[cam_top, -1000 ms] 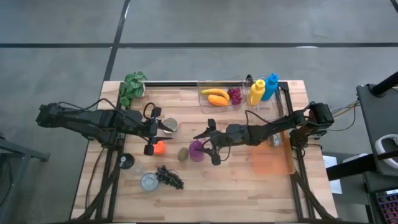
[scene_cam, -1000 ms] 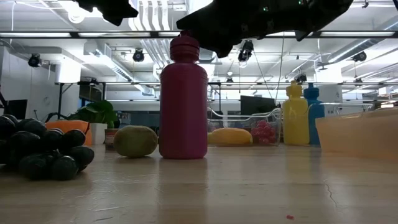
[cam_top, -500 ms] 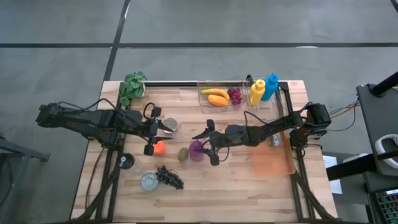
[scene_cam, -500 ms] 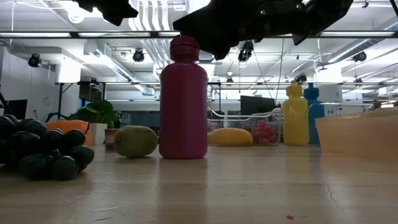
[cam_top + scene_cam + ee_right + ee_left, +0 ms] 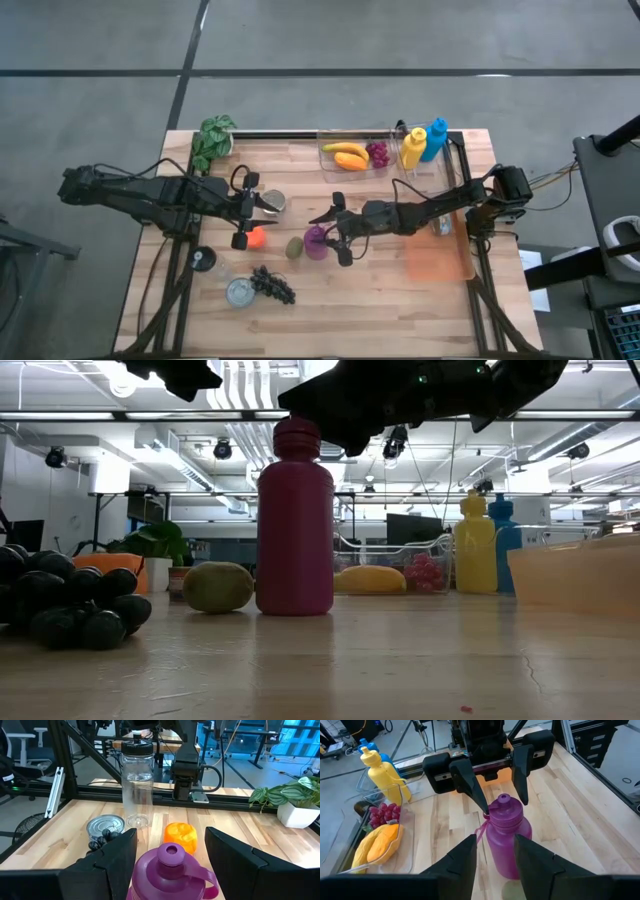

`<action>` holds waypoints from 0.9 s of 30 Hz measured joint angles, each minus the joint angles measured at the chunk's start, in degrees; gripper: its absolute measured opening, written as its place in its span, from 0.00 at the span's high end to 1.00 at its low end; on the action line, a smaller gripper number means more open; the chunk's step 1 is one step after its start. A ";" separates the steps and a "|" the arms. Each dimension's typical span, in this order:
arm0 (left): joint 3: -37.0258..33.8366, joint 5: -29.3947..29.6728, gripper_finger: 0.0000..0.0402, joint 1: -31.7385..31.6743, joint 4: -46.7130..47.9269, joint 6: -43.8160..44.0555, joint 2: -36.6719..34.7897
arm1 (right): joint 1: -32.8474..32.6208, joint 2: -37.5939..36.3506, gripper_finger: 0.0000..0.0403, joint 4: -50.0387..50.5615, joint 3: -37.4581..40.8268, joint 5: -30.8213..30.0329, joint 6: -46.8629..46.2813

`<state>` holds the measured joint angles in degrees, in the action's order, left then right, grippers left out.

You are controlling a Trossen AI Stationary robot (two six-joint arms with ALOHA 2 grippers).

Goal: Pick & Place Food Item
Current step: Put the violet water bottle into the right transparent bin

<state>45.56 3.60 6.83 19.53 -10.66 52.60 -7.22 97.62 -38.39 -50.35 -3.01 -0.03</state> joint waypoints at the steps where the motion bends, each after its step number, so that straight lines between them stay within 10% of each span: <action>1: 0.00 0.00 0.68 0.00 0.00 0.00 0.00 | 0.00 0.00 0.43 0.00 0.00 0.00 0.00; 27: 0.00 0.00 0.67 0.02 0.00 0.07 0.00 | 0.00 0.04 0.66 0.94 0.00 -0.02 0.64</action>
<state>45.56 3.60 6.85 19.53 -10.59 52.60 -7.22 97.67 -37.45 -50.35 -3.03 0.60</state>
